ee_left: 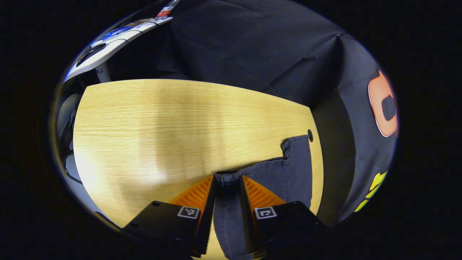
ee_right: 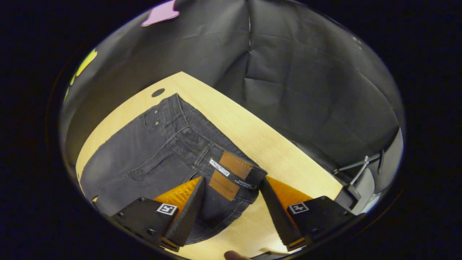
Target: Grasp the waist and the cuffs of the jeans and fold them to make the two legs overlap; first hold the waist and fold one-third of the jeans toward the cuffs, then hold the cuffs and fold the remaining one-third in the same direction to finish folding.
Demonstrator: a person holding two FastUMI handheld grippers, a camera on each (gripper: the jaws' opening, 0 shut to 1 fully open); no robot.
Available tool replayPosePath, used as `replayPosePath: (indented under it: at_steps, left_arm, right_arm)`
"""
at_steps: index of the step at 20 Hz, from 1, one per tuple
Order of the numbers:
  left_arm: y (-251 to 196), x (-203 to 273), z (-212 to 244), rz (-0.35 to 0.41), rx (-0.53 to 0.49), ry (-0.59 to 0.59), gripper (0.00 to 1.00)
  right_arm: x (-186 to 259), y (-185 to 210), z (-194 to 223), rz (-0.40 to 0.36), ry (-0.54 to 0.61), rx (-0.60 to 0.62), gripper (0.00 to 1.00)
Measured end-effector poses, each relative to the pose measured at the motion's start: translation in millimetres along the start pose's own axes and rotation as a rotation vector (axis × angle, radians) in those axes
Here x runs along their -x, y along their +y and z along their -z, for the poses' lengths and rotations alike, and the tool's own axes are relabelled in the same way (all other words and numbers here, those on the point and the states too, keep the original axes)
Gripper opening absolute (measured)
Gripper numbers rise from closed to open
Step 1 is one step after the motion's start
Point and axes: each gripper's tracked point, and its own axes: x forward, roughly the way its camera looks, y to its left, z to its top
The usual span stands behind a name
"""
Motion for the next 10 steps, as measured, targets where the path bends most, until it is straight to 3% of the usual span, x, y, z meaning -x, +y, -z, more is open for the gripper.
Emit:
replayPosePath:
  at_steps: [1, 2, 4, 6, 7, 8, 10]
  left_arm:
    - [-0.8, -0.7, -0.4, 0.005, 0.004, 0.002, 0.37]
    - [-1.5, -2.3, 1.2, 0.014, 0.009, 0.014, 0.34]
    - [-3.5, -1.6, 2.5, 0.041, 0.034, 0.019, 0.19]
    - [-5.6, 1.0, 3.7, 0.074, 0.066, 0.027, 0.14]
    - [-6.6, 3.5, 4.6, 0.087, 0.078, 0.033, 0.12]
    - [-6.7, 7.5, 6.4, 0.092, 0.085, 0.04, 0.1]
    - [-5.6, 15.5, 9.0, 0.098, 0.09, 0.054, 0.08]
  right_arm:
    - [-1.7, -1.4, 0.1, 0.008, 0.0, -0.019, 0.77]
    - [-0.5, -5.5, 0.0, 0.007, 0.011, -0.018, 0.71]
    - [1.0, -1.7, -1.6, -0.031, 0.033, -0.044, 0.58]
    - [2.2, 1.6, 1.0, -0.051, 0.078, -0.099, 0.31]
    - [0.6, 4.6, 1.5, -0.072, 0.099, -0.126, 0.3]
    - [5.1, 6.1, 2.1, -0.086, 0.123, -0.145, 0.19]
    - [9.6, 7.6, 0.0, -0.122, 0.157, -0.175, 0.11]
